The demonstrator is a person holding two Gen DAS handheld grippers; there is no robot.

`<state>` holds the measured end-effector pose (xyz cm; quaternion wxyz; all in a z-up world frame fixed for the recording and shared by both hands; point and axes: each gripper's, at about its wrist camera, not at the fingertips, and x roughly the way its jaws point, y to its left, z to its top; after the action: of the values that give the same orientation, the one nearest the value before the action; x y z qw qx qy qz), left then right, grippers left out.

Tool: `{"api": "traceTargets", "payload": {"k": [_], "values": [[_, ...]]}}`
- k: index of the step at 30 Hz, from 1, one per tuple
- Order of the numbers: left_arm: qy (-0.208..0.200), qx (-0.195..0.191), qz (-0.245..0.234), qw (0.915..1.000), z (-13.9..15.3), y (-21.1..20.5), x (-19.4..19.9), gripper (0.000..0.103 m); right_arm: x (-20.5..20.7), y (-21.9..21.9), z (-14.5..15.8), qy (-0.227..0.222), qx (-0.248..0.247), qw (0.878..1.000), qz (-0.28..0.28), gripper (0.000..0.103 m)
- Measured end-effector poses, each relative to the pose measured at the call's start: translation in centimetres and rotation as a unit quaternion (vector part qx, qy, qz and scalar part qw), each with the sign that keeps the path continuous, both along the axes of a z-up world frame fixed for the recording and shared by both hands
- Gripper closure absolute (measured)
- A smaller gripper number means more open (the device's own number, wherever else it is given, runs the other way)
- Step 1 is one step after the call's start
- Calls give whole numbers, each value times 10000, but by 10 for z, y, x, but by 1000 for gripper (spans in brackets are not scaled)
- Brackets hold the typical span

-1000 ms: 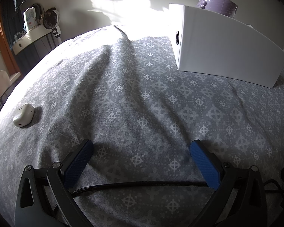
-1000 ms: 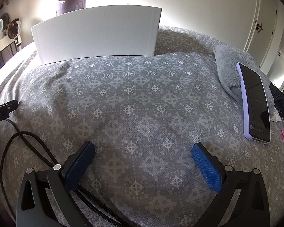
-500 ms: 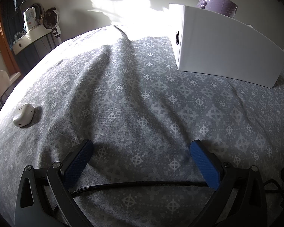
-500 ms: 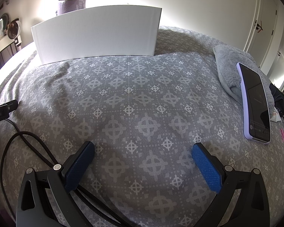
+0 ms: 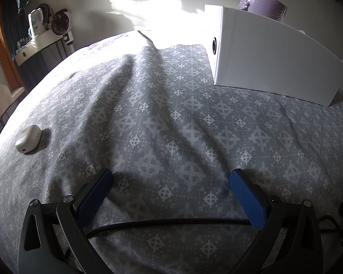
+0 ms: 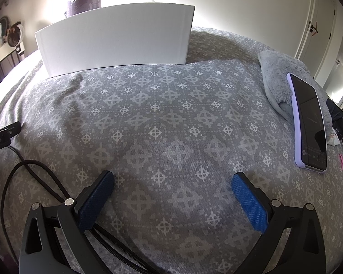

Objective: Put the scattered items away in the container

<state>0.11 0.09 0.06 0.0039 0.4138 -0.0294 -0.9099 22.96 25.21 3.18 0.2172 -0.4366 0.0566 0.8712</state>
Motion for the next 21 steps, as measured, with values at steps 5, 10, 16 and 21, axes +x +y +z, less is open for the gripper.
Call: {"api": "traceTargets", "payload": {"k": [5,10,16,21], "values": [[0,-1,-2,10000,0,0,0,0,-9,6,3,-354,-214,9991,-46,0],[0,1,-5,10000,0,0,0,0,-16,10,6,-673,-401,9968,-134,0],[0,1,-9,10000,0,0,0,0,-17,11,7,-786,-475,9955,-215,0],[0,2,-12,10000,0,0,0,0,-18,10,7,-768,-452,9957,-260,0]]}}
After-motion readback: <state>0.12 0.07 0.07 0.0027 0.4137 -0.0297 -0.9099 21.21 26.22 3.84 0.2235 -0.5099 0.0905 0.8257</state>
